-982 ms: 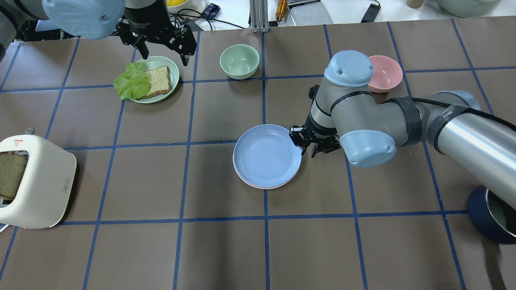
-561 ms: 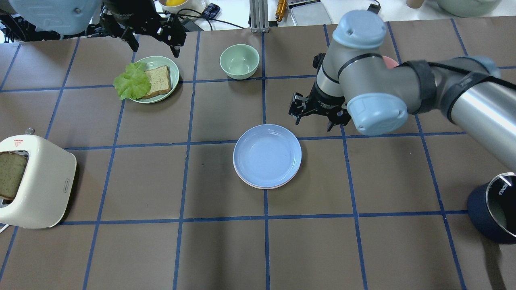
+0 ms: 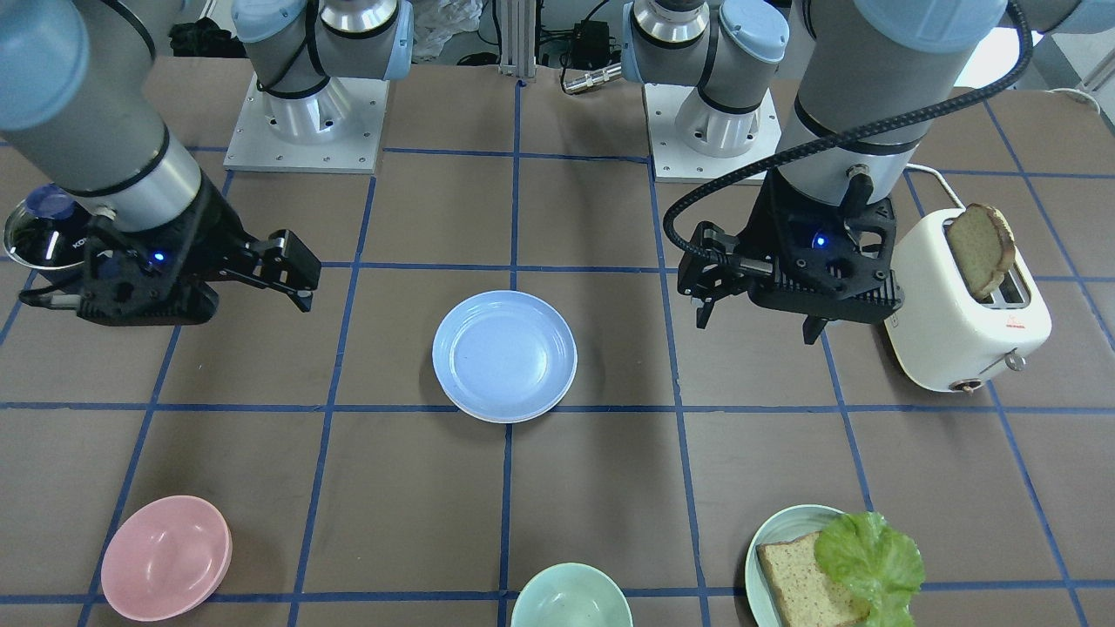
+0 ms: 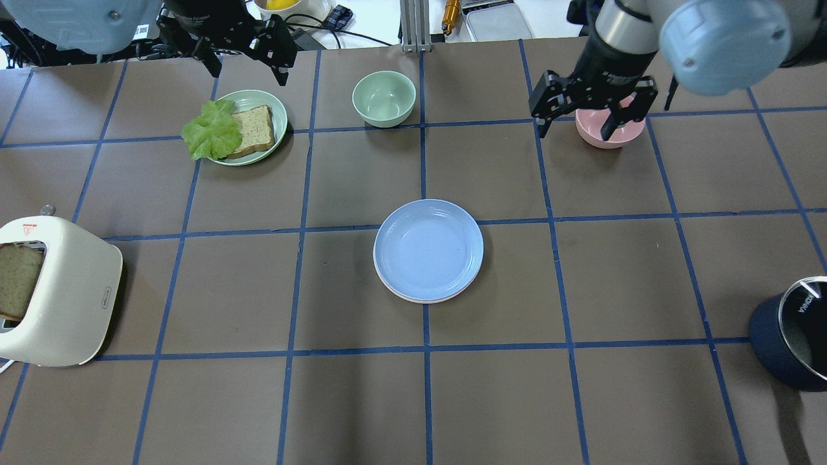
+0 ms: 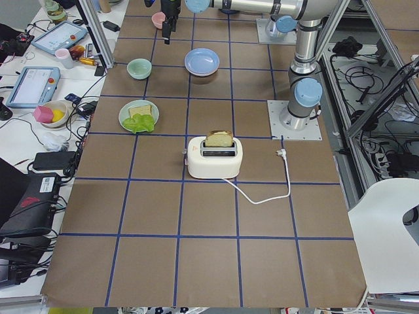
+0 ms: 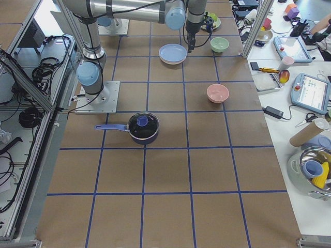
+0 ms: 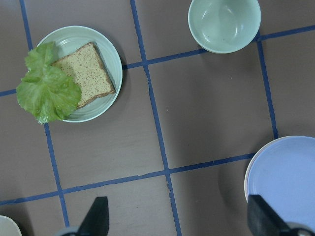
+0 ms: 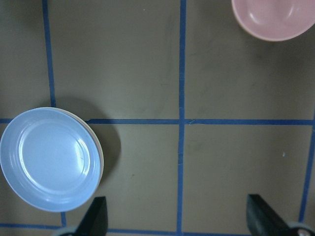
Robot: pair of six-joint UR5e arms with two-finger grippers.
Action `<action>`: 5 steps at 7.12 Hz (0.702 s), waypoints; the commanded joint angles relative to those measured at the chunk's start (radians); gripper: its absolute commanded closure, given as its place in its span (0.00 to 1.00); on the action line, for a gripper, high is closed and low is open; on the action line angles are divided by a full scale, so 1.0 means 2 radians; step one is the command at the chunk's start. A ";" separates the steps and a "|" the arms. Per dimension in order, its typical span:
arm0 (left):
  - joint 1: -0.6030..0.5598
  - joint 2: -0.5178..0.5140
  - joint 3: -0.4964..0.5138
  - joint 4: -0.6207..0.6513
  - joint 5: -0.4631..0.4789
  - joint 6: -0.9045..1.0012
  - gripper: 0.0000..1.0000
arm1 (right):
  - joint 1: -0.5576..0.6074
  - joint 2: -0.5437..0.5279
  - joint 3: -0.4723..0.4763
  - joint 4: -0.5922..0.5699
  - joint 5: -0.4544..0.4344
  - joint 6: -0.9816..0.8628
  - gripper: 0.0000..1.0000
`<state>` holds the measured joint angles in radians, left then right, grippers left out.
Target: Stack three plates with pink and blue
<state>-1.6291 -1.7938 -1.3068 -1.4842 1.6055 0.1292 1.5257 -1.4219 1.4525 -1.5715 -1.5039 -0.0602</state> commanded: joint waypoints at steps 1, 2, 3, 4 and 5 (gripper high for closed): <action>0.001 0.014 -0.018 -0.015 0.006 0.000 0.00 | 0.003 -0.032 -0.021 0.025 -0.028 -0.007 0.00; 0.001 0.029 -0.047 -0.013 0.005 0.000 0.00 | 0.013 -0.035 -0.018 0.023 -0.028 0.001 0.00; 0.001 0.047 -0.078 -0.005 0.004 0.007 0.00 | 0.025 -0.037 -0.008 0.022 -0.030 0.006 0.00; 0.005 0.059 -0.090 -0.003 0.005 0.017 0.00 | 0.024 -0.033 -0.005 0.019 -0.029 0.007 0.00; 0.011 0.065 -0.094 -0.004 0.003 0.018 0.00 | 0.019 -0.032 -0.005 0.018 -0.027 0.006 0.00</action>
<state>-1.6176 -1.6831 -1.4746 -1.4937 1.6138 0.1571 1.5684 -1.4885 1.4395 -1.5323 -1.5611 -0.0489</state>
